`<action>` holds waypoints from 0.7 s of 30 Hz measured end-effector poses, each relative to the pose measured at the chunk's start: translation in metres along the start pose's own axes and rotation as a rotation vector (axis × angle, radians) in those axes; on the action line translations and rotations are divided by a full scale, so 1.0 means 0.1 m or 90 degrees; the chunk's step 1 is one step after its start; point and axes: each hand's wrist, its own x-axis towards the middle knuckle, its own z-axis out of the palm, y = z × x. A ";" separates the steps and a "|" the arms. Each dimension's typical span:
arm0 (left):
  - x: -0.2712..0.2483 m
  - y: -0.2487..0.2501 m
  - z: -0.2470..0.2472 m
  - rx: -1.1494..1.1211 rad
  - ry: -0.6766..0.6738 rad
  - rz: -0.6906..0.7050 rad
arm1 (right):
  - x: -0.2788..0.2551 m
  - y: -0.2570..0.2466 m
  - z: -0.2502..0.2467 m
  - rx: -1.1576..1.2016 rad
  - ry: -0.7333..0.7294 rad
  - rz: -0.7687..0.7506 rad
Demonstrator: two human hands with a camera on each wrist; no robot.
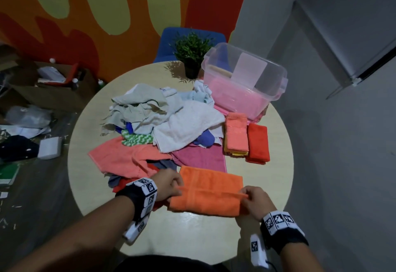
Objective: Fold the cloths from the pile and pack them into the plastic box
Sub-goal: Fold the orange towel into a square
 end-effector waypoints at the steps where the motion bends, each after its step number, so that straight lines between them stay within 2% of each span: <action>1: 0.08 0.01 0.00 0.000 0.072 -0.005 | 0.05 0.00 -0.03 0.002 0.049 0.012; 3: 0.23 0.06 -0.01 0.005 0.173 -0.007 | 0.15 -0.03 -0.07 0.007 0.113 0.034; 5: 0.40 0.10 0.01 0.008 0.215 -0.023 | 0.25 -0.07 -0.08 0.009 0.140 0.058; 12: 0.65 0.09 0.06 0.086 0.223 -0.086 | 0.49 -0.15 -0.07 0.068 0.209 0.106; 14: 0.66 0.09 0.07 0.114 0.203 -0.097 | 0.52 -0.13 -0.04 0.067 0.197 0.129; 16: 0.64 0.10 0.08 0.161 0.176 -0.104 | 0.53 -0.10 0.04 0.011 0.146 0.160; 18: 0.63 0.09 0.13 0.194 0.199 -0.091 | 0.53 -0.08 0.13 -0.047 0.100 0.176; 21: 0.59 0.16 0.18 0.184 0.268 -0.079 | 0.53 -0.09 0.22 -0.039 0.083 0.202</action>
